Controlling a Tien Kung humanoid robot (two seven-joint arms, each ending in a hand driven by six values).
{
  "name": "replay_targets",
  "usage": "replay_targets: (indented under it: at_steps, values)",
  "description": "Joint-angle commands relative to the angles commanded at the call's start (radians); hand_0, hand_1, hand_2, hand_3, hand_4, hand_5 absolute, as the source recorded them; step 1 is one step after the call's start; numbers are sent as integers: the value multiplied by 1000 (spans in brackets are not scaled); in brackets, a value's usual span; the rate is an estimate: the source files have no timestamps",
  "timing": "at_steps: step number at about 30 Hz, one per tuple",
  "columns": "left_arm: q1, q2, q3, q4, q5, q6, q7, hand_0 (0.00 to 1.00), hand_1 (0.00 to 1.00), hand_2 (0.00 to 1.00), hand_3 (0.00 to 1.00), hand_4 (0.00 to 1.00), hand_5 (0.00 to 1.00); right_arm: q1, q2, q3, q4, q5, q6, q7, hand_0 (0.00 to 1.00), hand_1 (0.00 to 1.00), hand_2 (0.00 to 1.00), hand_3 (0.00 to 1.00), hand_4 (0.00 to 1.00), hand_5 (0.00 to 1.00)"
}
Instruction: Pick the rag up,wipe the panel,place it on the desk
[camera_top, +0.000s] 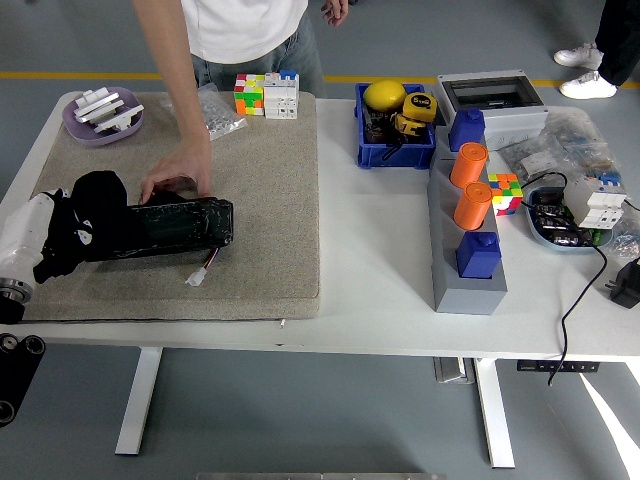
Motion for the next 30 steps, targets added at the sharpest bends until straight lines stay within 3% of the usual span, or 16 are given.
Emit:
replay_targets:
  at_steps: [10,30]
  values:
    - [-25,2,96,-40,4,0,8,261,148,576,379,2,2,1,-5,-25,0,18,2,-1,771,628,676,605,998,557]
    - [-89,-13,309,-59,1,-12,24,262,149,572,380,2,2,1,-12,-20,0,17,10,1,769,628,676,606,998,559]
